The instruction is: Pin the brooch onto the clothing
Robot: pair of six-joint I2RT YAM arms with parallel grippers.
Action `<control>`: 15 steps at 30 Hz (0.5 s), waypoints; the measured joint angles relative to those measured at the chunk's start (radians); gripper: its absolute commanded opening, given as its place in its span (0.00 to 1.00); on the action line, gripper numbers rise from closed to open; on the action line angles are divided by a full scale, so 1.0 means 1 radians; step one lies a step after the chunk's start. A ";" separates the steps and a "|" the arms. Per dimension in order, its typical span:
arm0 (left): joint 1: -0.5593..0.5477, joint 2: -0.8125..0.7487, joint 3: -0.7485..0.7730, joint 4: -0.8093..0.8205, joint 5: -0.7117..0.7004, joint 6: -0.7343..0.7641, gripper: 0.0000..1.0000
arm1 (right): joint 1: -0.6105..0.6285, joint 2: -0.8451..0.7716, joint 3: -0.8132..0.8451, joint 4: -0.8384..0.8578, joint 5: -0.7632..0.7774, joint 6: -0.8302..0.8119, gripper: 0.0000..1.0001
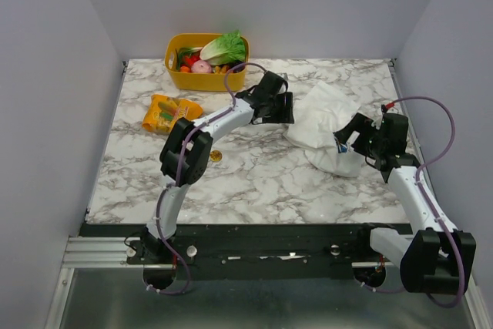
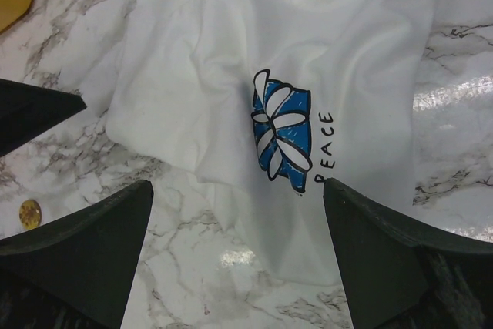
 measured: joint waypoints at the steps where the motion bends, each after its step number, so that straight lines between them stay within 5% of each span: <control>1: 0.000 0.017 0.000 0.000 0.007 -0.002 0.65 | 0.000 0.000 0.000 -0.002 -0.001 -0.002 1.00; 15: -0.021 0.067 0.005 0.008 0.068 -0.017 0.52 | 0.000 0.010 0.000 -0.008 -0.013 -0.016 1.00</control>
